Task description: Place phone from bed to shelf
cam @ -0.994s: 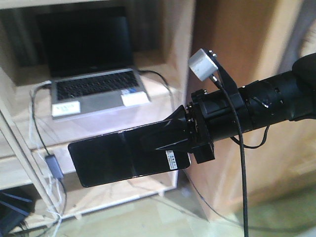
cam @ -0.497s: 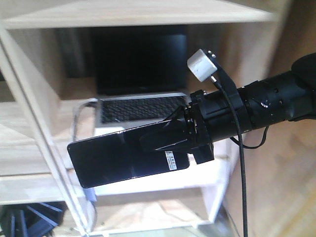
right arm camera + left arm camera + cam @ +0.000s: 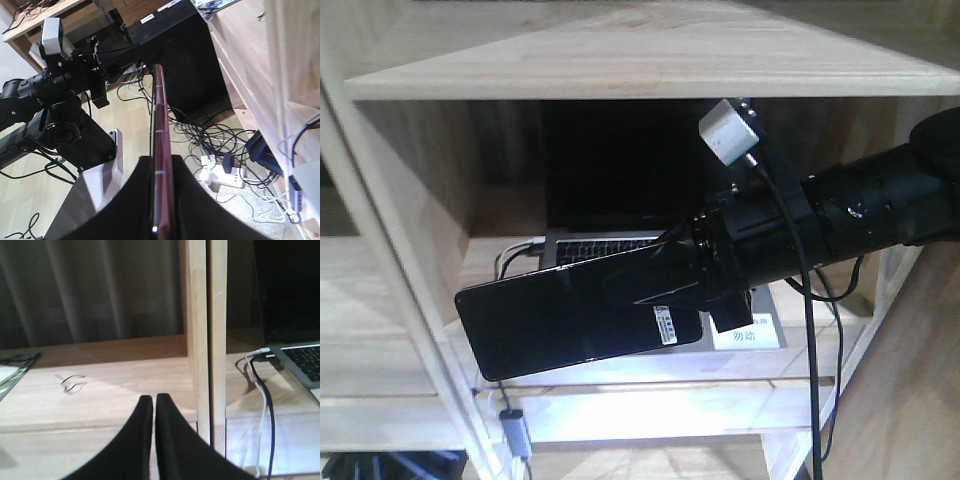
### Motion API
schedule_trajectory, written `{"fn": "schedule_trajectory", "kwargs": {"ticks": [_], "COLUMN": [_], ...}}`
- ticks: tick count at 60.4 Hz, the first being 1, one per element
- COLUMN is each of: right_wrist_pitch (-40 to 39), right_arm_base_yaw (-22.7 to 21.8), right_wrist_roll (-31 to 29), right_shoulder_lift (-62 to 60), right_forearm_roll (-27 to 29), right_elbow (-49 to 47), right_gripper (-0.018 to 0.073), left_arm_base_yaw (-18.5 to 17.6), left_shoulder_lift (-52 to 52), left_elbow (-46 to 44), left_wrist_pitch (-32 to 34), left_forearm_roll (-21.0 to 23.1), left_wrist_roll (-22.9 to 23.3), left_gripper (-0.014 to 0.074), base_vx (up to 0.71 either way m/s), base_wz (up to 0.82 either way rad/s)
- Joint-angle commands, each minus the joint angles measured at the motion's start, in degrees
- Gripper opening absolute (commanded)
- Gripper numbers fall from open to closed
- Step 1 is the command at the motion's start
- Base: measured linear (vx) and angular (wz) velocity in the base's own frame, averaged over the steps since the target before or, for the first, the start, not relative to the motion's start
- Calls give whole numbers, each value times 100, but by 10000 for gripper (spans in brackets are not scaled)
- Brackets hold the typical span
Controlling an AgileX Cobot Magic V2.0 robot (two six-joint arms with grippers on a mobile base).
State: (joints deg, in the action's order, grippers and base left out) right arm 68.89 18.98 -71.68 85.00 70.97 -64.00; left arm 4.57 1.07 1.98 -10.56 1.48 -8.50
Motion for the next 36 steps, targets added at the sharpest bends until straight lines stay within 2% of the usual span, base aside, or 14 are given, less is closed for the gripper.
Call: {"fn": "schedule_trajectory", "kwargs": {"ticks": [1,36], "right_wrist_pitch": [471,481], "right_arm_base_yaw": [-11,-11], "right_wrist_roll": [-61,-61], "right_shoulder_lift": [-218,-218], "right_forearm_roll": [487,487], "right_elbow": [-143,-143], "right_gripper": [-2,-2], "left_arm_base_yaw": [-10,-10], "left_shoulder_lift": [42,42], "left_elbow": [-132,-132], "left_wrist_pitch": [416,416], "left_forearm_roll": [52,52], "left_wrist_roll": [33,33], "left_gripper": [1,1], "base_vx": [12,5], "base_wz": [-9,-5]}}
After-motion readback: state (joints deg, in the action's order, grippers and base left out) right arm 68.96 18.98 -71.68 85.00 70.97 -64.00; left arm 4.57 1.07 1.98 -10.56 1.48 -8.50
